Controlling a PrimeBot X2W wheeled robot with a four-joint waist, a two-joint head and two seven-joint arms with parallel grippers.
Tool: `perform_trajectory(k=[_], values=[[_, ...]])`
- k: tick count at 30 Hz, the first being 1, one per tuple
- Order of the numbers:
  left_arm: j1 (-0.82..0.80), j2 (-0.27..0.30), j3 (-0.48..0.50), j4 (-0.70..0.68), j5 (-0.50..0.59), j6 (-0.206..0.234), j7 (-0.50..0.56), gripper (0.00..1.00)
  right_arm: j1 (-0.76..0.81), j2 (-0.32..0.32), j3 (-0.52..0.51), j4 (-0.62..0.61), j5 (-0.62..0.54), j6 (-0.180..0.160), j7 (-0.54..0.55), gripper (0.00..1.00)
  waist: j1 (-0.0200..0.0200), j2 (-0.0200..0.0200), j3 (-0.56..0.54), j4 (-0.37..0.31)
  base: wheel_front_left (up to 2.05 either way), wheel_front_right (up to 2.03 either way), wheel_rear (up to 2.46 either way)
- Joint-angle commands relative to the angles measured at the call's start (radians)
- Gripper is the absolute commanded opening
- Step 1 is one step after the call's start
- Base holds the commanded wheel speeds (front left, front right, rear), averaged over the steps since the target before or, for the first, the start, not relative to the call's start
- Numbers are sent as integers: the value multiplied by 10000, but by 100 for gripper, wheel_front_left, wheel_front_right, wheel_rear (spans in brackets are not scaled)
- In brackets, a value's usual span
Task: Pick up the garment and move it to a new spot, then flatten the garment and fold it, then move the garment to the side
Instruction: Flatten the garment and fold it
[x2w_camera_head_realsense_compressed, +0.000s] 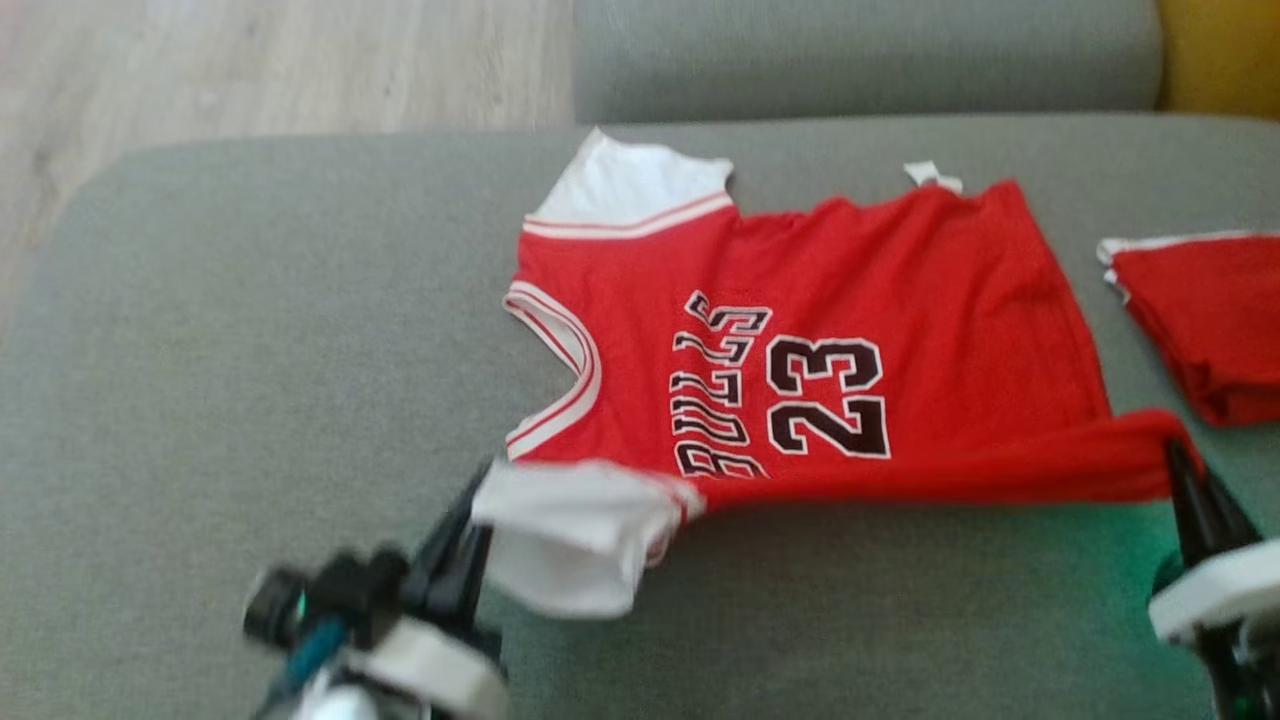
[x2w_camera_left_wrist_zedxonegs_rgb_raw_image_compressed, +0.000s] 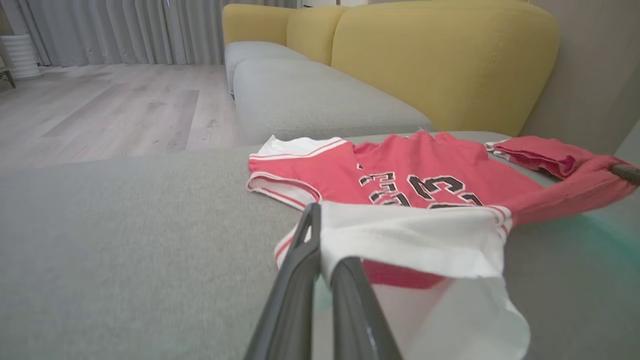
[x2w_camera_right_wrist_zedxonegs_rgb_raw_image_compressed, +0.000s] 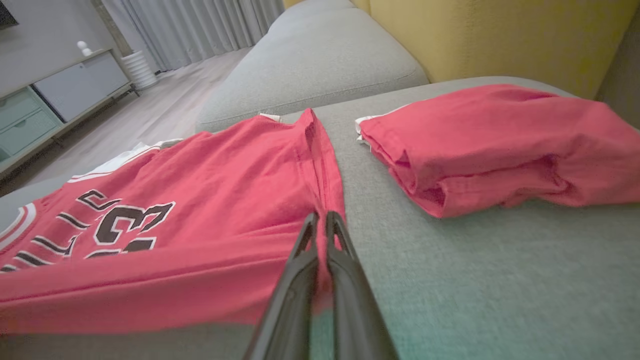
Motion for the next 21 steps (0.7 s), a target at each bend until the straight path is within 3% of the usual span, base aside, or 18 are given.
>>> perform_trajectory(k=[1, 9, 18, 19, 20, 21], values=[[-1032, -35, 416, -31, 14, -94, -15, 0, -619, -192, -136, -306, -189, -7, 103, 0, -1, -1, 408, -30, 0, 0, 0], [-3007, -394, 373, 1341, 180, -388, -164, 0, -1941, 240, -357, -99, -789, -7, 577, 0, -1, -1, 1201, -182, 0, 0, 0], [-4883, -821, 278, 3117, 359, -616, -622, 0, -3543, 482, 125, 854, -1159, -7, 465, 0, -1, -1, 1953, -307, 0, 0, 0], [-5037, -856, 272, 3299, 407, -594, -729, 25, -3675, 500, 186, 963, -1166, -7, 379, 0, -1, -1, 2008, -306, 0, 0, 0], [-5154, -903, 286, 3478, 430, -545, -820, 78, -3786, 527, 252, 1070, -1169, -7, 281, 29, -1, -1, 2047, -306, 0, 0, 0], [-5253, -953, 316, 3597, 474, -457, -988, 100, -3870, 551, 320, 1148, -1151, -7, 155, 87, -1, -1, 2074, -299, 0, 0, 0]])
